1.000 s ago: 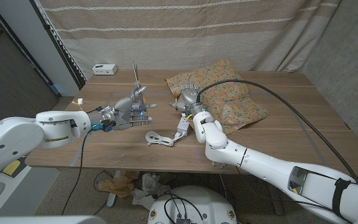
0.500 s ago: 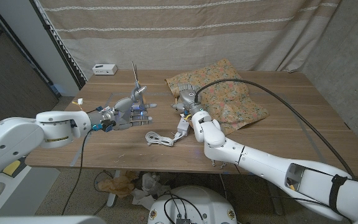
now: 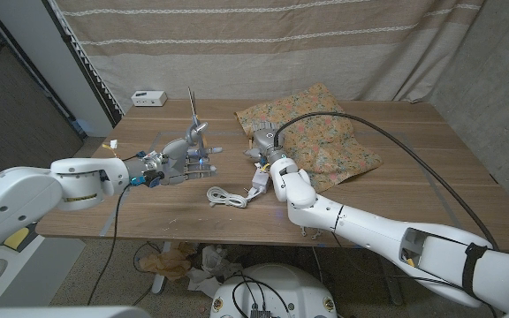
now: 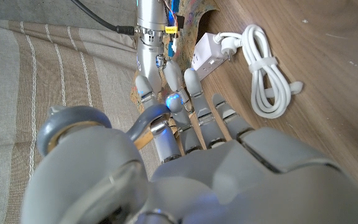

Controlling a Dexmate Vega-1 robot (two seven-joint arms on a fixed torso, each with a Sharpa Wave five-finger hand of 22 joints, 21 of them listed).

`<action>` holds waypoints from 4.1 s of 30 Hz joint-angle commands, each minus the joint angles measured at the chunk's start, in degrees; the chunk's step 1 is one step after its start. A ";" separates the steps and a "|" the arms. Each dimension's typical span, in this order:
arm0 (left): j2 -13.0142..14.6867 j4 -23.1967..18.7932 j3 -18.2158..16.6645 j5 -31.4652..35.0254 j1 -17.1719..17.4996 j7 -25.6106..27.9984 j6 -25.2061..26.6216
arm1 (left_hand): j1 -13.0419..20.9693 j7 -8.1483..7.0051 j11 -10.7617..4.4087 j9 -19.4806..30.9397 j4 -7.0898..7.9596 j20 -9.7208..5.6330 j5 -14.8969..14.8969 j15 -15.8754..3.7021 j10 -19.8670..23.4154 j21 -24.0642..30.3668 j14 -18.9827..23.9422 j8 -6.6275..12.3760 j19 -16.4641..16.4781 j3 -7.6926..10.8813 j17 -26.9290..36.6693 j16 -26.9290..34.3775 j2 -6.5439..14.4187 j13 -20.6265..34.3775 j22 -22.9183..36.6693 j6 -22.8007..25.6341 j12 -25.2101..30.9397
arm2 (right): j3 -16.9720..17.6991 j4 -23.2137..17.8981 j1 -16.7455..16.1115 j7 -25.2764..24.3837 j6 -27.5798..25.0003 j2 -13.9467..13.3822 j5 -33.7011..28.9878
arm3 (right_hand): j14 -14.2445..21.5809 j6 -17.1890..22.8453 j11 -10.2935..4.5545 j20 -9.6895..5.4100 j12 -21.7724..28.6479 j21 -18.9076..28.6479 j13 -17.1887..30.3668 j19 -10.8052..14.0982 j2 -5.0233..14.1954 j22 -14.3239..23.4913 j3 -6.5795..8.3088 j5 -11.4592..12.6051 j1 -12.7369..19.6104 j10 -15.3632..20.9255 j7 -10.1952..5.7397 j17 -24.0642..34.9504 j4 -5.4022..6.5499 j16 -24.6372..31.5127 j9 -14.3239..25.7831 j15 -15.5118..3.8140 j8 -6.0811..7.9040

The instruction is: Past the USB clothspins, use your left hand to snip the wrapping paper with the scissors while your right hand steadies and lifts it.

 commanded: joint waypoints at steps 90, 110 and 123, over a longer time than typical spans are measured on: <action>-0.97 -0.29 -0.91 1.27 0.84 -1.13 -0.73 | 0.57 2.50 -2.46 0.14 1.38 -0.30 0.76 -8.46 6.18 -0.06 3.33 0.56 0.47 -0.17 1.20 1.73 0.17 3.13 0.16 6.82 5.07 | 9.00 12.54 -5.22 -39.49 17.22 3.42 15.38 | 55.38 39.11 -14.89 -18.95 12.22 -2.52 -4.09 40.27 1.52 -20.43 29.20 -15.30 46.31 46.95 -5.93 6.09 -2.97 11.24 0.74 -24.39 6.84; -0.67 0.05 -0.62 1.33 0.48 -1.77 -0.83 | 0.72 2.45 -2.44 0.08 1.52 -0.33 0.89 -8.57 6.31 -0.01 3.63 0.55 0.62 -0.09 1.19 1.78 0.35 3.12 0.17 7.32 5.80 | 12.39 18.79 -5.35 -52.52 30.24 3.21 18.88 | 57.13 43.96 -20.62 -18.26 12.73 -1.29 -4.24 38.92 0.40 -20.92 26.37 -14.51 43.48 52.25 -7.67 4.32 -2.34 10.45 0.70 -24.86 6.87; -0.62 0.03 -0.61 1.29 0.42 -1.86 -0.84 | 0.80 2.38 -2.47 0.09 1.59 -0.32 0.95 -8.57 6.22 -0.03 3.63 0.43 0.58 -0.10 1.24 1.77 0.38 2.90 0.17 7.25 5.91 | 12.93 17.17 -5.83 -51.40 26.76 2.12 18.15 | 54.07 45.31 -20.67 -17.61 12.38 -2.56 -4.18 34.86 -0.22 -21.66 24.66 -13.64 41.02 53.26 -9.91 3.47 -1.70 8.63 0.72 -24.96 6.51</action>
